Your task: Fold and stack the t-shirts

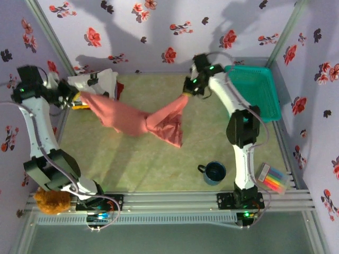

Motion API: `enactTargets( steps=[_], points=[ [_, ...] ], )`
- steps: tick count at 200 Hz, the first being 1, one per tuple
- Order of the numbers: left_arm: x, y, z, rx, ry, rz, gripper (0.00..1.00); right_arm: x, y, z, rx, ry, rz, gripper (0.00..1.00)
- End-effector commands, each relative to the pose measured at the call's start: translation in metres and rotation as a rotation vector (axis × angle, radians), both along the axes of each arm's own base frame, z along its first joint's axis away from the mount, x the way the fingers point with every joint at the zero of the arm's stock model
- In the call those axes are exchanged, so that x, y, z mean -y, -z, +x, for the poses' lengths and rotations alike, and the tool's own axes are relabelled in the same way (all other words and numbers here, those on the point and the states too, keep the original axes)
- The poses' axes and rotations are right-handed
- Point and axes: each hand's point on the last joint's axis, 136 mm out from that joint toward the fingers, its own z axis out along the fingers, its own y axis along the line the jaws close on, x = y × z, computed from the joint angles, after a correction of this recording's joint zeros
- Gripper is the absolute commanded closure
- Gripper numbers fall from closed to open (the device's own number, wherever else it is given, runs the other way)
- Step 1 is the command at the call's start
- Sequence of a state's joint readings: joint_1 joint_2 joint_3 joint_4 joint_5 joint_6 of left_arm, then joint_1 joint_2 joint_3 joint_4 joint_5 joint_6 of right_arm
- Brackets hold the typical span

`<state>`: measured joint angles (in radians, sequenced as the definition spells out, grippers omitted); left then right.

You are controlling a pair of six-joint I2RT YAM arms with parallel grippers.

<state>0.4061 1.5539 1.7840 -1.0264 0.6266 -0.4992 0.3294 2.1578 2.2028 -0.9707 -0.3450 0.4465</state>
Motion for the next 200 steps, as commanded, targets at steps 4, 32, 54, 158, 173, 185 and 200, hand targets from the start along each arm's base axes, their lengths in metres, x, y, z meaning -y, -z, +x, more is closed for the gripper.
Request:
enactTargets(
  steps=[4,32,54,158,173,185,200],
  points=[
    [-0.008,-0.061,0.006,0.137,-0.024,-0.047,1.00,0.060,-0.121,-0.034,0.230,0.031,-0.098,1.00],
    [-0.019,-0.071,-0.009,0.185,-0.076,-0.072,1.00,0.087,-0.125,-0.089,0.222,0.072,-0.161,1.00],
    [-0.015,-0.031,-0.031,0.111,-0.099,-0.090,1.00,0.098,-0.080,-0.146,0.168,0.117,-0.182,1.00],
    [-0.011,0.168,-0.115,-0.298,-0.138,-0.141,1.00,0.103,0.043,-0.213,-0.135,0.166,-0.178,0.42],
    [-0.011,0.171,-0.115,-0.309,-0.137,-0.141,1.00,0.084,0.047,-0.187,-0.147,0.113,-0.148,0.44],
    [-0.010,0.174,-0.117,-0.318,-0.139,-0.149,1.00,0.070,0.052,-0.164,-0.151,0.075,-0.144,0.45],
    [-0.011,0.176,-0.113,-0.299,-0.149,-0.153,1.00,0.054,0.061,-0.130,-0.151,0.047,-0.152,0.45]
  ],
)
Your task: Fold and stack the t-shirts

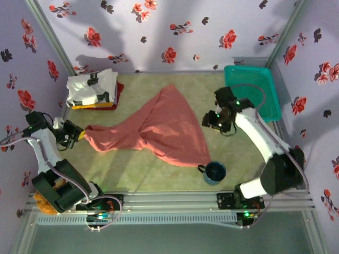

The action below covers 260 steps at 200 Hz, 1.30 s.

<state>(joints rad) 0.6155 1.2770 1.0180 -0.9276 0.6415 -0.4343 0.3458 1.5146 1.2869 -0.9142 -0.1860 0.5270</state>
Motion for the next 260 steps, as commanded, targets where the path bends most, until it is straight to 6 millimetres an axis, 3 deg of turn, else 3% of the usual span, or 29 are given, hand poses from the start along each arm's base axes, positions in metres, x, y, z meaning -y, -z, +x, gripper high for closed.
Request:
enactTargets(
  steps=[1,15,20,62,87,110,144,202,233,260],
  points=[
    [-0.002,0.008,0.002,0.014,0.005,0.008,1.00,-0.031,0.008,0.050,0.033,-0.077,0.036,0.45],
    [-0.001,0.011,0.002,0.014,-0.001,-0.005,1.00,-0.047,0.013,0.087,0.063,-0.071,0.047,0.46],
    [-0.001,0.012,0.002,0.012,-0.004,-0.008,1.00,-0.053,0.006,0.103,0.103,-0.059,0.051,0.46],
    [0.005,0.022,-0.002,0.002,-0.001,-0.037,1.00,-0.099,0.029,0.214,0.230,-0.029,-0.040,0.49],
    [0.010,0.022,-0.004,0.008,0.002,-0.052,1.00,-0.127,0.050,0.255,0.290,-0.035,-0.037,0.60],
    [0.013,0.019,-0.006,0.012,0.002,-0.056,1.00,-0.144,0.076,0.271,0.273,-0.014,0.026,0.66],
    [0.014,0.015,-0.006,0.015,0.020,-0.057,1.00,-0.152,0.106,0.258,0.186,-0.025,0.051,0.67],
    [0.015,0.011,-0.002,0.035,0.028,-0.064,1.00,-0.124,0.140,0.206,-0.002,0.016,-0.013,0.64],
    [0.017,0.007,-0.002,0.052,0.029,-0.072,1.00,-0.091,0.150,0.158,-0.074,0.065,-0.063,0.64],
    [0.019,0.003,-0.001,0.064,0.036,-0.076,1.00,-0.049,0.150,0.093,-0.117,0.104,-0.142,0.63]
  ],
)
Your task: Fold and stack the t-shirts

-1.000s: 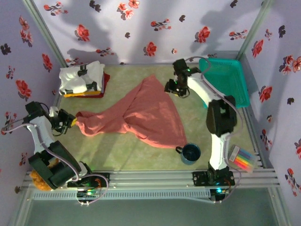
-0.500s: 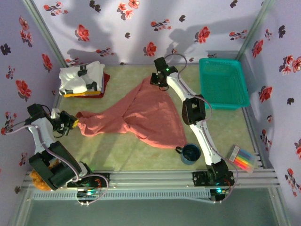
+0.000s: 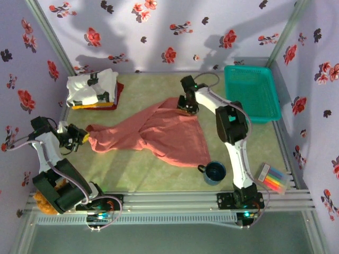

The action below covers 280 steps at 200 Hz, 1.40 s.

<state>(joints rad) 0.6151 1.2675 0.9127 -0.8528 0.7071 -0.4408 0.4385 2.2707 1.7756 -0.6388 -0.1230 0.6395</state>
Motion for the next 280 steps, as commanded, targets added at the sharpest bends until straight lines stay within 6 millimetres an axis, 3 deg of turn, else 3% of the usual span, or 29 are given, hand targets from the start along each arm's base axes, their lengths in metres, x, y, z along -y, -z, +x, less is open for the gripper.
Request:
enactTargets(
  steps=[1,23,46,119,194,215,243,259,280],
  points=[
    [0.006,-0.016,0.002,0.047,0.019,-0.010,1.00,0.047,0.021,-0.061,-0.117,0.074,-0.119,0.63],
    [0.008,-0.008,0.003,0.041,0.023,-0.019,1.00,0.065,0.013,-0.097,-0.115,0.084,-0.125,0.58],
    [0.010,-0.004,0.003,0.038,0.030,-0.028,1.00,0.066,0.000,-0.103,-0.100,0.048,-0.109,0.55],
    [0.009,-0.007,0.004,0.031,0.030,-0.026,1.00,0.095,-0.021,-0.050,-0.037,0.042,-0.169,0.54],
    [0.010,-0.007,0.005,0.025,0.032,-0.032,1.00,0.112,0.012,-0.025,-0.112,0.005,-0.242,0.56],
    [0.011,-0.007,0.005,0.023,0.034,-0.031,1.00,0.113,0.019,-0.025,-0.124,0.003,-0.234,0.64],
    [0.015,-0.009,0.006,0.030,0.050,-0.025,1.00,0.114,0.013,-0.025,-0.105,0.003,-0.230,0.91],
    [0.020,-0.016,0.007,0.044,0.076,-0.009,1.00,0.117,-0.004,-0.024,-0.073,0.000,-0.246,1.00],
    [0.030,-0.040,0.004,0.070,0.138,0.027,1.00,0.125,-0.038,-0.032,-0.008,0.009,-0.272,1.00]
  ],
)
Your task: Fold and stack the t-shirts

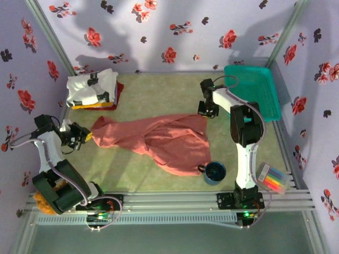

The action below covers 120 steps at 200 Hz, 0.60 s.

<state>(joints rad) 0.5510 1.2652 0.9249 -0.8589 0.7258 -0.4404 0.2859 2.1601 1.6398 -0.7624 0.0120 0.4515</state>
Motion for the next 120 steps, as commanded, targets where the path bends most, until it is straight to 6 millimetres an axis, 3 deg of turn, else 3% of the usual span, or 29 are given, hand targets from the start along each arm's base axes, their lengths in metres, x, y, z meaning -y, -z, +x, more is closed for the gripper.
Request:
enactTargets(
  steps=[1,20,39,59,69,85,106,120],
  points=[
    [0.012,-0.035,-0.001,0.057,0.069,0.037,1.00,0.013,-0.040,-0.013,0.058,-0.008,-0.055,1.00],
    [0.022,-0.062,-0.008,0.094,0.127,0.085,1.00,0.023,-0.068,-0.031,0.114,0.008,-0.064,1.00],
    [0.045,-0.085,-0.011,0.144,0.173,0.064,1.00,0.029,-0.089,-0.050,0.163,0.020,-0.056,1.00],
    [0.074,-0.102,0.006,0.168,0.250,0.032,1.00,0.036,-0.109,-0.056,0.203,0.023,-0.067,1.00],
    [0.086,-0.114,0.028,0.223,0.266,0.037,1.00,0.042,-0.117,-0.052,0.215,0.035,-0.074,1.00],
    [0.103,-0.134,0.083,0.353,0.258,0.032,1.00,0.052,-0.126,-0.039,0.235,0.056,-0.075,1.00],
    [0.120,-0.135,0.162,0.408,0.226,-0.001,1.00,0.060,-0.133,-0.020,0.245,0.066,-0.080,1.00],
    [0.146,-0.134,0.209,0.463,0.213,-0.080,1.00,0.062,-0.136,-0.011,0.251,0.070,-0.080,1.00]
  ],
)
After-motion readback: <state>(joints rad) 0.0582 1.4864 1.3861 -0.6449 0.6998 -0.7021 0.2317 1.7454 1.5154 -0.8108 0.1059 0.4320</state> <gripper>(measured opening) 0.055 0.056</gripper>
